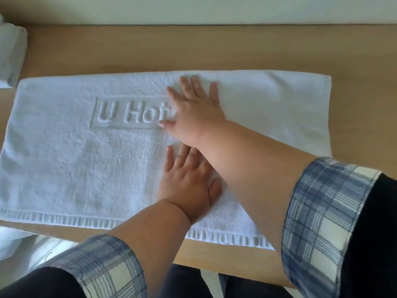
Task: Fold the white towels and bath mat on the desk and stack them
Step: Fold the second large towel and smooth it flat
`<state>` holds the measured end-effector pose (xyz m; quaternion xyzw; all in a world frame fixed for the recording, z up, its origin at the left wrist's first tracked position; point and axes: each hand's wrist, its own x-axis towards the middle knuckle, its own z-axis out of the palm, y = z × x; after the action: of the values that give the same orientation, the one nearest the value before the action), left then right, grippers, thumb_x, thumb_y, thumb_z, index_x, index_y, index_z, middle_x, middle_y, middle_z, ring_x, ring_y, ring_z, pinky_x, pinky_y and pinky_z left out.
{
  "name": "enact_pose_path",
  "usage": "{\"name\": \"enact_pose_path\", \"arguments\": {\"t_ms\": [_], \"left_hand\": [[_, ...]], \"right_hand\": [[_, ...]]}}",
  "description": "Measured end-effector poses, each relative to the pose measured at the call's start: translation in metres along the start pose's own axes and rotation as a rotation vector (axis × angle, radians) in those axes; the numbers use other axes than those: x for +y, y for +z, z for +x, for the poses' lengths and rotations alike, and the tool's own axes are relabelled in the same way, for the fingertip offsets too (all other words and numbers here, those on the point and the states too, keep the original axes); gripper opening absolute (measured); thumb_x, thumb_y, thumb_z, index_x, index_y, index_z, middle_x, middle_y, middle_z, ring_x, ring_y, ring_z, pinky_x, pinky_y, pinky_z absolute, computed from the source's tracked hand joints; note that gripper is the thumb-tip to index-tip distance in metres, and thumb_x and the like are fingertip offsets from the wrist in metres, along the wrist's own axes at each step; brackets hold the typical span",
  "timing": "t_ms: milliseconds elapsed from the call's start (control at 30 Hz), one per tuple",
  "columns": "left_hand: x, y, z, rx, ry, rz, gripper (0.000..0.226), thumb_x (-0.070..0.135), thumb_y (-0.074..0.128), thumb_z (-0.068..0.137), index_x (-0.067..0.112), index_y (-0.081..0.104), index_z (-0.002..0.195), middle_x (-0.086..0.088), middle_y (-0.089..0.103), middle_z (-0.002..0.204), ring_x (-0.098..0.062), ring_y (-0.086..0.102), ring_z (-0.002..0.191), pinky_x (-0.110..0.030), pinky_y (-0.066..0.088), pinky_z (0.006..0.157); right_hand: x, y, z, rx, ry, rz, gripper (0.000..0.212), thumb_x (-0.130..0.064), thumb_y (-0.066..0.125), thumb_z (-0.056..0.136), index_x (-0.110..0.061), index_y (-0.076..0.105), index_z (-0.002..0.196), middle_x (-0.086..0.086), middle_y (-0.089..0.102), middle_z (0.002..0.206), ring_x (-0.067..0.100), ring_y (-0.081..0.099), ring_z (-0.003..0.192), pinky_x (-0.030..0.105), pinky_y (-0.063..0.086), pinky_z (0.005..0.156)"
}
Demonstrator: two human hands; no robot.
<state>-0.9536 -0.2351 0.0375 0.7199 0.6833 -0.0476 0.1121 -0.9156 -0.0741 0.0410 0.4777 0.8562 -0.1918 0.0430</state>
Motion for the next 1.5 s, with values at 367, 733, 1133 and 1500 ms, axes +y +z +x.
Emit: {"name": "enact_pose_path", "arguments": {"t_ms": [367,733,1133,1500], "left_hand": [[-0.009,0.003,0.001,-0.003,0.012,0.033,0.067,0.057,0.023,0.096,0.038,0.007,0.159,-0.006,0.003,0.169,-0.027,-0.003,0.155,-0.056,0.004,0.123],[0.103,-0.001,0.015,-0.132,0.187,-0.072,0.069,0.055,0.008,0.094,0.036,-0.014,0.156,-0.004,-0.027,0.164,-0.027,-0.030,0.149,-0.053,-0.018,0.119],[0.166,0.002,-0.005,-0.349,0.757,0.148,0.070,0.059,0.029,0.101,0.033,0.001,0.160,-0.010,-0.015,0.167,-0.031,-0.029,0.149,-0.055,-0.020,0.118],[0.163,-0.036,-0.006,-0.186,0.375,-0.187,0.024,0.038,0.055,0.096,0.019,0.046,0.109,0.002,0.054,0.096,-0.016,0.051,0.065,-0.034,0.045,0.059]], "right_hand": [[0.149,-0.029,-0.051,0.178,0.524,-0.051,0.076,-0.065,0.015,0.099,-0.022,0.002,0.161,0.013,-0.004,0.168,0.029,-0.008,0.154,0.057,-0.005,0.122],[0.185,-0.026,-0.099,0.147,0.546,0.107,0.066,-0.057,0.022,0.102,-0.034,0.003,0.160,0.003,-0.005,0.169,0.024,-0.007,0.154,0.057,-0.001,0.121],[0.184,-0.007,-0.194,0.032,0.104,0.138,0.054,-0.040,0.038,0.106,-0.036,0.024,0.157,0.003,0.000,0.169,0.025,-0.003,0.155,0.054,0.006,0.122],[0.190,-0.025,-0.243,-0.004,0.826,1.065,0.027,-0.041,0.059,0.094,-0.015,0.063,0.100,0.009,0.076,0.096,0.029,0.074,0.086,0.052,0.060,0.083]]}}
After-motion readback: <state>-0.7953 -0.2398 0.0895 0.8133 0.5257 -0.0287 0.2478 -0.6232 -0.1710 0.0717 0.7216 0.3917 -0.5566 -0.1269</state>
